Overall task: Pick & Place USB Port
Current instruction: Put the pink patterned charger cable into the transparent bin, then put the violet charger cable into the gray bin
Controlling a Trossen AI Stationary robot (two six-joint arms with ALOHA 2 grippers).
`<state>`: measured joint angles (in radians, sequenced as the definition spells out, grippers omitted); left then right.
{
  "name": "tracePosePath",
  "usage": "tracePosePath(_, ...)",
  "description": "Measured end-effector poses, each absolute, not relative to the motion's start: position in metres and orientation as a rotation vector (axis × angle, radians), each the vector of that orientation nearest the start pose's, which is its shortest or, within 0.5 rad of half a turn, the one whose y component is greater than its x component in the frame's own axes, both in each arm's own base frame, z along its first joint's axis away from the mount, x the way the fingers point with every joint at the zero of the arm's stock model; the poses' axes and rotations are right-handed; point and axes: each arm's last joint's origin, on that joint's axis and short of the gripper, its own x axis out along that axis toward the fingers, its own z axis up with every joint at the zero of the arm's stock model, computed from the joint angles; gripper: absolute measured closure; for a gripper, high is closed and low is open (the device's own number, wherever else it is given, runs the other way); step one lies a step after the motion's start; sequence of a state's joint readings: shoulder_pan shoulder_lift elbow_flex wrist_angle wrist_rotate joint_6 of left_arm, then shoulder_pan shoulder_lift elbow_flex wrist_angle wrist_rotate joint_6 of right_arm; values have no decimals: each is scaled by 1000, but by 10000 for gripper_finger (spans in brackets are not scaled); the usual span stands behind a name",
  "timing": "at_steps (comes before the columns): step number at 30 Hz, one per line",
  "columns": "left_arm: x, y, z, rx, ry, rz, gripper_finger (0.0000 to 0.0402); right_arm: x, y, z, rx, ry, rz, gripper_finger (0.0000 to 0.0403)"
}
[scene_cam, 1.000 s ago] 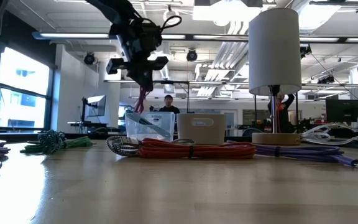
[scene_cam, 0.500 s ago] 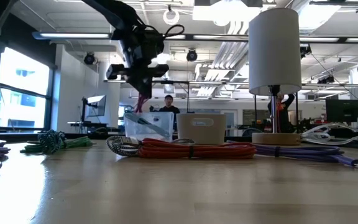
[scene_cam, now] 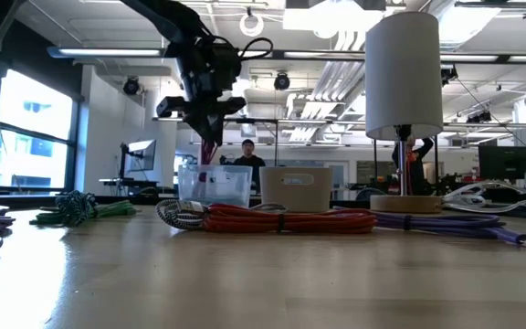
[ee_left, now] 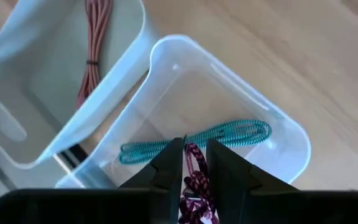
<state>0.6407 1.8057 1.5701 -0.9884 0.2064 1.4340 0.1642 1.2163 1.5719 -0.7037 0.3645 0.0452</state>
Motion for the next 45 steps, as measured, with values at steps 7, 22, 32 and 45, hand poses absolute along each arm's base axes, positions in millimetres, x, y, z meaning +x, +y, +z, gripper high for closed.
tracePosePath(7,299,215,296,762,1152,-391,331,224,27,459,-51,343,-206,249)
tracePosePath(22,300,190,353,804,1134,-444,330,225,31,459,-64,355,-69,249)
tracePosePath(32,272,114,470,777,791,-487,330,213,30,461,-145,371,-6,249)
tracePosePath(45,159,26,532,457,623,-254,330,189,37,459,-175,434,61,249)
